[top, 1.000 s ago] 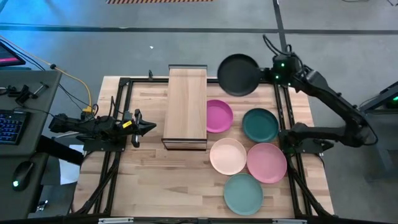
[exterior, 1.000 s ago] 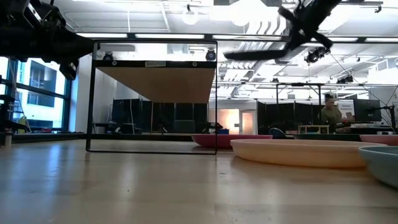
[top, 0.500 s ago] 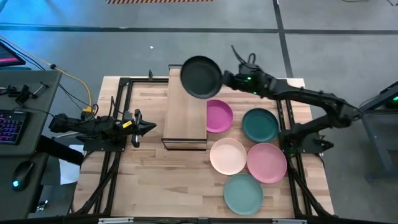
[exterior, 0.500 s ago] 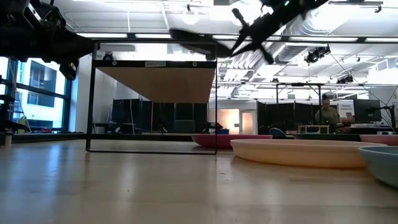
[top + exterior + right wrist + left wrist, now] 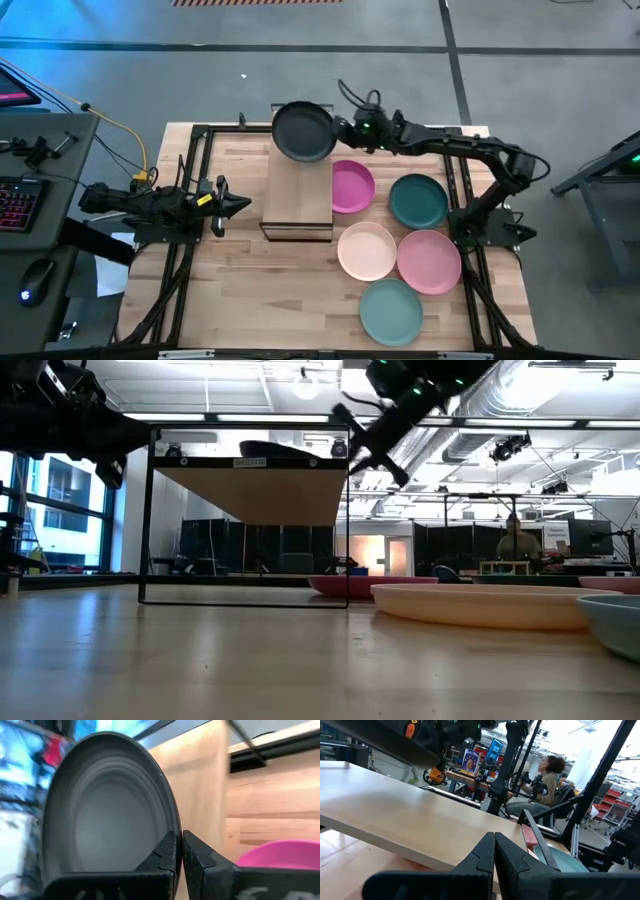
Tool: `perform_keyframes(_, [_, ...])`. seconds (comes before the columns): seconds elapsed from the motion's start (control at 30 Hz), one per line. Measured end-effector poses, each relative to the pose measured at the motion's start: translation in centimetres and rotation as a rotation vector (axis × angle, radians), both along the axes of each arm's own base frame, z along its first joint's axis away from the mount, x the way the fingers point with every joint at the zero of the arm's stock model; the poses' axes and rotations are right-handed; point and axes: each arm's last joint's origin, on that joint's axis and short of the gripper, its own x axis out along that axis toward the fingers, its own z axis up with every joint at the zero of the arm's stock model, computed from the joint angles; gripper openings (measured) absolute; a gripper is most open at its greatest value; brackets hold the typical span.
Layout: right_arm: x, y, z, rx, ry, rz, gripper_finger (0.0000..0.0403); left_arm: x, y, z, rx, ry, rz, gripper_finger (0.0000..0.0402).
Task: Place and stack plates onto a shelf
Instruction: Put the black plate on the shelf, then stack the pink plate on top of the black plate on the shelf
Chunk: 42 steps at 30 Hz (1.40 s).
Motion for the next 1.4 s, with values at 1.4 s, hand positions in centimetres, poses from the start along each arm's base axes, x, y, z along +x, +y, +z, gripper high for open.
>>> perform_keyframes(1.4, [1.9,-4.0,-0.5,0.002,0.220,0.041,0.0108,0.0,0.0,0.0,0.000,0.000,0.000,0.0001])
